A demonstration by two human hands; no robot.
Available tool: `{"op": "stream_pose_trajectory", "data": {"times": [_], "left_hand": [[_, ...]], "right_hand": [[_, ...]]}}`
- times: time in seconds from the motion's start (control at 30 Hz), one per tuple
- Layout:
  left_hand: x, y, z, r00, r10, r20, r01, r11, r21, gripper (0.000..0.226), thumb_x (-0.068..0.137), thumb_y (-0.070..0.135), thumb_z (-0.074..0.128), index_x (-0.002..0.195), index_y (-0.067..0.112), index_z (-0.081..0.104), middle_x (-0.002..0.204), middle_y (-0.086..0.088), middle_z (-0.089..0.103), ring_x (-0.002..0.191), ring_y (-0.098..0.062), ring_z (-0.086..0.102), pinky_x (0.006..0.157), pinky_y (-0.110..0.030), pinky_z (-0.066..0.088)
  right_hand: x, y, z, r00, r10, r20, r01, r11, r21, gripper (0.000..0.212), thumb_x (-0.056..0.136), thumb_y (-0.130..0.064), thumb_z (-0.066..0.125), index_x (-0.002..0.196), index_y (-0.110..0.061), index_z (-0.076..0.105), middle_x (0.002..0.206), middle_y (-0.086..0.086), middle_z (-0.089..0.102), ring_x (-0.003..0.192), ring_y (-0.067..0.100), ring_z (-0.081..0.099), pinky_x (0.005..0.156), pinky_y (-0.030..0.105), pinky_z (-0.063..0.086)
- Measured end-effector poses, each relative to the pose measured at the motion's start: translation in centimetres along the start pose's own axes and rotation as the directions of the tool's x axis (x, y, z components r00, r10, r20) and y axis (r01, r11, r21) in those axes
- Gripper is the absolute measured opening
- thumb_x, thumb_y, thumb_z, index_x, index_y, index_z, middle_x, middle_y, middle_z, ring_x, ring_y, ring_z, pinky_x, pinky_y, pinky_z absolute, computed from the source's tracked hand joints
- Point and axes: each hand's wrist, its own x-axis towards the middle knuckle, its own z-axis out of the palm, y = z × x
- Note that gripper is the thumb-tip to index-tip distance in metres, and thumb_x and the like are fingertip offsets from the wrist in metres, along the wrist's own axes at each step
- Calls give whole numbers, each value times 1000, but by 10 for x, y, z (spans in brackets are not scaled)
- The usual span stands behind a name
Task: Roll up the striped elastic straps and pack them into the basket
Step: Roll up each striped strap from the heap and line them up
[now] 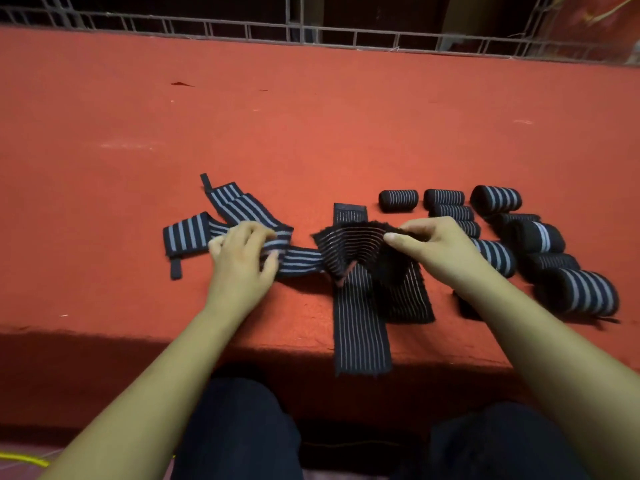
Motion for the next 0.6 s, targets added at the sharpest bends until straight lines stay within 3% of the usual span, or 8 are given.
{"op": "stream_pose_trajectory", "data": {"times": [0.1,0.17,0.23,0.27,0.37,0.43,0.5,0.6], "left_hand": [[19,43,0,979,130,154,-101,978,-181,56,83,55,59,125,18,59,127,2,61,118,-17,56,98,-36,36],[24,45,10,900,50,432,95,946,-308,80,77,63,69,141,21,46,139,4,56,127,-13,52,110,-35,37],[19,28,21,790,19,613,251,902,-350,75,79,56,74,141,24,48,135,9,58,127,-8,53,110,-27,37],[14,18,24,774,55,630,204,921,-331,63,83,49,74,137,23,55,131,8,63,124,-9,56,108,-26,39],[4,-9,32,859,138,493,-1,964,-267,29,90,21,67,118,18,72,111,3,74,107,-14,67,98,-31,48],[1,-12,33,890,155,429,-39,963,-268,26,87,25,62,108,15,76,98,1,76,93,-15,69,88,-28,49],[1,-10,34,935,66,348,46,952,-304,25,88,21,62,106,11,76,96,-4,77,91,-16,68,81,-16,43],[5,-9,32,960,-230,163,267,926,-267,24,92,4,62,111,8,75,105,-9,76,100,-21,67,80,-16,38]], "right_hand": [[3,-9,1,998,-19,61,21,999,-36,29,91,-27,71,65,-16,67,51,-12,46,50,2,38,48,20,29],[4,-11,3,996,-5,86,7,1000,-23,30,92,-27,70,64,-18,66,47,-13,45,45,1,37,46,17,29],[4,-11,2,998,31,55,-32,999,11,27,92,-25,70,67,-15,68,51,-11,48,48,3,40,49,19,31],[5,-9,0,998,62,22,-63,997,41,26,92,-23,70,70,-11,70,55,-6,51,52,6,42,52,22,32],[4,2,-12,970,189,-155,-144,954,262,23,91,-13,67,69,-8,69,61,-3,58,55,6,49,57,24,37],[1,12,-22,947,253,-198,-181,929,322,24,91,-12,67,67,-10,68,62,-5,63,58,6,54,61,23,41],[-3,19,-24,946,278,-165,-216,923,318,23,89,-16,68,68,-4,67,67,3,63,67,15,54,68,30,39],[-4,20,-21,949,260,-176,-171,898,405,27,88,-12,67,76,11,62,73,13,57,71,19,50,70,33,36]]}}
